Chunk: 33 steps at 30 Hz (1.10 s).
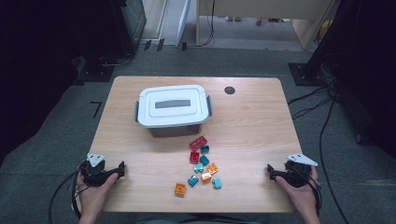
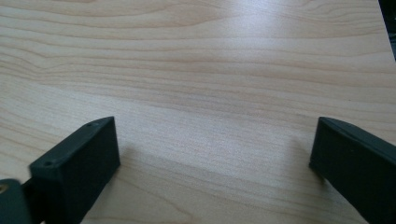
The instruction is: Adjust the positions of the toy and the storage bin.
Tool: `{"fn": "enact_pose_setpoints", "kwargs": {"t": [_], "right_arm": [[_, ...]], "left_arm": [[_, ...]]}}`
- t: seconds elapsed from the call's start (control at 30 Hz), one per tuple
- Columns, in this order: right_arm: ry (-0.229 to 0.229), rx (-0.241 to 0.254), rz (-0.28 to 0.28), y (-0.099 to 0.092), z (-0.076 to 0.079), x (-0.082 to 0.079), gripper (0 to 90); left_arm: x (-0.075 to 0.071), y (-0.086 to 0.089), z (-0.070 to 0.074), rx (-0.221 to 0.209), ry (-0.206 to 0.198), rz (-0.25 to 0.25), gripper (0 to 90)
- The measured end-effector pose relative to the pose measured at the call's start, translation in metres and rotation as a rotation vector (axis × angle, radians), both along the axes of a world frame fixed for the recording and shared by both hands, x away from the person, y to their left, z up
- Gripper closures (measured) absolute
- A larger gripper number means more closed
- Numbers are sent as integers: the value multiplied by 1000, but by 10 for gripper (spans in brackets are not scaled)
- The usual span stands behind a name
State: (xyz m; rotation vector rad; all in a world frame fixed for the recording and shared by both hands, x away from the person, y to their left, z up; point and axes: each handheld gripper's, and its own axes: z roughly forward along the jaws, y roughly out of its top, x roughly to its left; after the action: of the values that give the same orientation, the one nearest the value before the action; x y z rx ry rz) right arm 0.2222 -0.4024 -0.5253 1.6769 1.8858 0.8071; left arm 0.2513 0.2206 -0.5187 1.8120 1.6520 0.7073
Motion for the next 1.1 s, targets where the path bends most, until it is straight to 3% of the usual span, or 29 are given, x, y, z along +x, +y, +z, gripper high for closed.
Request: {"fn": "enact_pose_setpoints", "kwargs": {"t": [0.17,0.3,0.37,0.5,0.57,0.7,0.8,0.87,0.93,1.0,1.1], "right_arm": [[-57,-52,1,5,4,-5,178],[-85,3,34,13,11,-2,252],[-109,28,46,18,17,1,300],[-166,86,94,35,32,13,416],[-181,104,133,49,37,22,452],[-187,130,222,84,41,40,485],[-188,116,269,109,39,55,509],[-188,122,285,120,39,64,540],[-187,159,286,127,38,73,575],[-178,186,301,134,36,82,620],[-159,187,334,148,31,90,642]], "left_arm": [[3,1,2,-10,7,3,76],[10,-1,8,-55,-12,4,78],[15,-4,13,-79,-27,9,138],[24,-18,22,-119,-46,-34,169],[26,-29,27,-142,-64,-73,247],[31,-55,31,-169,-84,-160,335],[38,-67,32,-175,-100,-176,353],[42,-70,33,-182,-112,-173,375],[45,-73,33,-193,-119,-177,404],[45,-79,32,-203,-120,-205,438],[41,-91,29,-196,-122,-257,468]]}}
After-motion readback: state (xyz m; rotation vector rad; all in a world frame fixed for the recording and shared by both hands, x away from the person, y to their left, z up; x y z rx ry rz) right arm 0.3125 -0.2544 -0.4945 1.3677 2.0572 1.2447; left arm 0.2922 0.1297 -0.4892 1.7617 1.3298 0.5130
